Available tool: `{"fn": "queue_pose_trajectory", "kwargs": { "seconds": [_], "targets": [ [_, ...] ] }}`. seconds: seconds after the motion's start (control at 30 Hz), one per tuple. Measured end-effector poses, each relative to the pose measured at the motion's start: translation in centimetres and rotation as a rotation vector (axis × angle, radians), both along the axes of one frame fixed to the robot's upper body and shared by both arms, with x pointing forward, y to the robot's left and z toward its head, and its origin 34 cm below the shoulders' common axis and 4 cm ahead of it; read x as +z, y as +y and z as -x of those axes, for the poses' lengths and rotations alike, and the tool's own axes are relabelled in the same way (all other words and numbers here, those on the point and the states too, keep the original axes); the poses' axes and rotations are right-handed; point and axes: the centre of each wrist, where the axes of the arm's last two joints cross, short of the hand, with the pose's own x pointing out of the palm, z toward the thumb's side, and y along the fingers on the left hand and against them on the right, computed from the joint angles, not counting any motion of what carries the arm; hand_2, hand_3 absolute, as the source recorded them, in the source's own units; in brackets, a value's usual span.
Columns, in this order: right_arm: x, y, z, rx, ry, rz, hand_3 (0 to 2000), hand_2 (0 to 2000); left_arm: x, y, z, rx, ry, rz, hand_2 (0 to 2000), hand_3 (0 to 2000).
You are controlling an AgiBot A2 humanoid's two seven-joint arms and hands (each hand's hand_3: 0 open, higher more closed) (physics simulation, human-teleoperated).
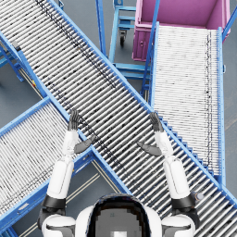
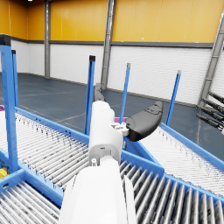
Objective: Pick up the oil and place it on the left assembly line, put the cola on the right, and keep Sprite still
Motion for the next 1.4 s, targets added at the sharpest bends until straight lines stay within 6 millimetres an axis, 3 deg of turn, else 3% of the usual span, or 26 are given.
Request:
{"fn": "queue_pose_trajectory", "kwargs": {
  "seconds": [1.4],
  "targets": [
    [0.00, 0.00, 0.00, 0.000, 0.000, 0.000, 0, 0, 0.00, 0.00, 0.00, 0.000, 0.000, 0.000, 0, 0]
  ]
}}
